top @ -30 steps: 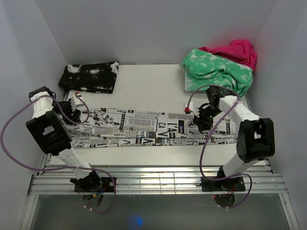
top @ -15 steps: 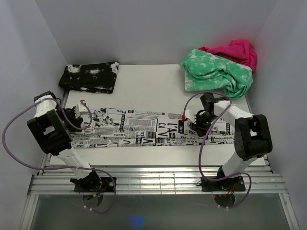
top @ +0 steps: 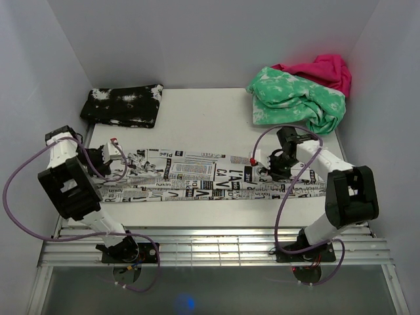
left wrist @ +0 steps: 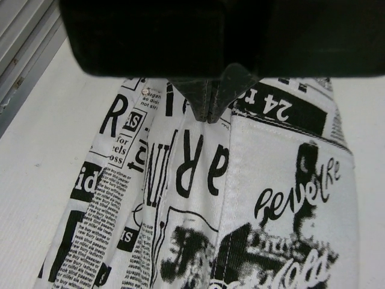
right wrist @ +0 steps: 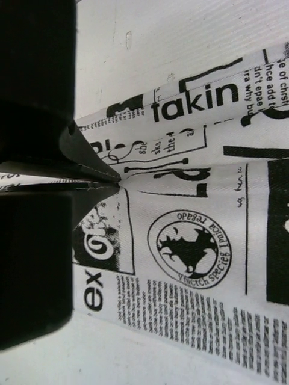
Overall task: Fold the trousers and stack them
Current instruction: Fold the trousers
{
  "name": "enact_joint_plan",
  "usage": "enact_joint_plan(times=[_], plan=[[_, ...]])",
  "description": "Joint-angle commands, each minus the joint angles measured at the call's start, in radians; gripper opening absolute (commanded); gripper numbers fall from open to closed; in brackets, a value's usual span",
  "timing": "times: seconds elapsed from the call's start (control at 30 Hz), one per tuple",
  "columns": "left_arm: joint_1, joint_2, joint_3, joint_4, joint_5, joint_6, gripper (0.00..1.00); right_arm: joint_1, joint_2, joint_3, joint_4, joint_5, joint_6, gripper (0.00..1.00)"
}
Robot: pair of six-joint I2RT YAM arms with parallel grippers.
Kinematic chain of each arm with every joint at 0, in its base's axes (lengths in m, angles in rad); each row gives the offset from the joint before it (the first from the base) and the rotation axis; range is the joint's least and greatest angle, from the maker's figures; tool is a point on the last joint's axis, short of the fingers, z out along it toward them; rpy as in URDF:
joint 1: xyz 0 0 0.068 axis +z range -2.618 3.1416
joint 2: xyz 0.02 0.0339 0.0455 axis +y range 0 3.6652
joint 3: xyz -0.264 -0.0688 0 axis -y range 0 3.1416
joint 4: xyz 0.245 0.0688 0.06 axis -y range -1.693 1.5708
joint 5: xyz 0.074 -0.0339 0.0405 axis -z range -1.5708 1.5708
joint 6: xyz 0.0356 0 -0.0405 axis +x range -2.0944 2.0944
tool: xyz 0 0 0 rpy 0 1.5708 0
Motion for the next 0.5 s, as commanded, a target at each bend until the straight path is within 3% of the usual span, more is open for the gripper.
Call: enact_joint_plan(times=[0.0, 0.23, 0.47], plan=[[0.014, -0.145, -0.020, -0.001, 0.077, 0.016, 0.00, -0.024, -0.076, 0.029, -0.038, -0.006, -0.023, 0.08], [0.102, -0.292, -0.118, 0.054, 0.136, 0.084, 0.00, -0.101, -0.178, -0.037, -0.033, 0.014, -0.090, 0.08], [0.245, -0.310, -0.241, 0.094, 0.121, 0.167, 0.00, -0.135, -0.242, -0.146, 0.011, 0.031, -0.135, 0.08]])
